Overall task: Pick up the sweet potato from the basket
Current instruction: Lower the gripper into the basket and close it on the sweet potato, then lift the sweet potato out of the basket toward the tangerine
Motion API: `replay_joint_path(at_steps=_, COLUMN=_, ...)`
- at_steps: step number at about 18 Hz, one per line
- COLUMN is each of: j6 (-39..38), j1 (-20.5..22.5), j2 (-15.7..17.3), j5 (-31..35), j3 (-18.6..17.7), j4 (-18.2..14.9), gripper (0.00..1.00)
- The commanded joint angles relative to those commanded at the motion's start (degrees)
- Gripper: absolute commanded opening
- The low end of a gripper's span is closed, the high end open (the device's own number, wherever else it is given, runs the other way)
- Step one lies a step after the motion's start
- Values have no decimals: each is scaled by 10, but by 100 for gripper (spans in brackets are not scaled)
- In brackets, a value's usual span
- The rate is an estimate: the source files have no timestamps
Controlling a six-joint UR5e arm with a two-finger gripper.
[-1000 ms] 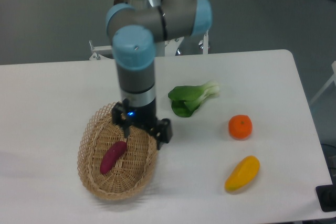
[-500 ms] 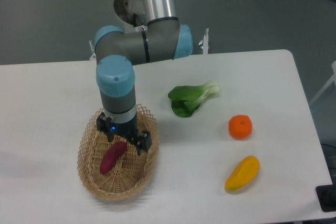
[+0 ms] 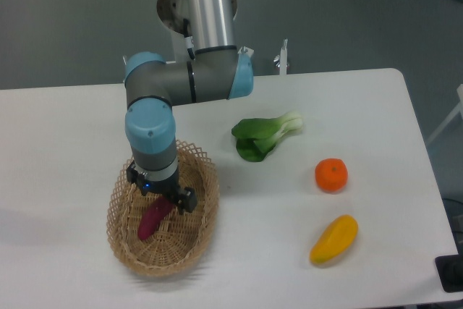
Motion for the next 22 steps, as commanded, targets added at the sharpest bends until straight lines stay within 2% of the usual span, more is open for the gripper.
replay_joint_path(at_steps=3, j6=0, j1=0, j2=-5, j5=2, j3=2, j4=8, gripper=100)
replay_joint_path(at_steps=4, j6=0, j1=0, j2=-6, j5=2, j3=1, j4=16, gripper=90)
replay_joint_path(at_steps=6, j6=0, j1=0, j2=-7, j5=2, j3=2, j4=20, gripper=57)
replay_joint_path(at_steps=7, j6=1, j1=0, j2=-7, j5=3, j3=2, j4=20, gripper=46)
replay_joint_path(at_steps=8, j6=1, j1=0, j2=-8, j5=3, j3=3, j4=19, gripper=42)
replay_joint_path(at_steps=15, j6=10, j1=0, j2=-11, j5=3, j3=5, j4=19, gripper=36)
replay_joint_path(at_steps=16, j6=11, j1=0, j2=-11, j5=3, j3=5, j4=19, gripper=31)
replay_joint_path(at_steps=22, j6=43, j1=2, j2=8, j5=3, j3=14, j4=19, gripper=30)
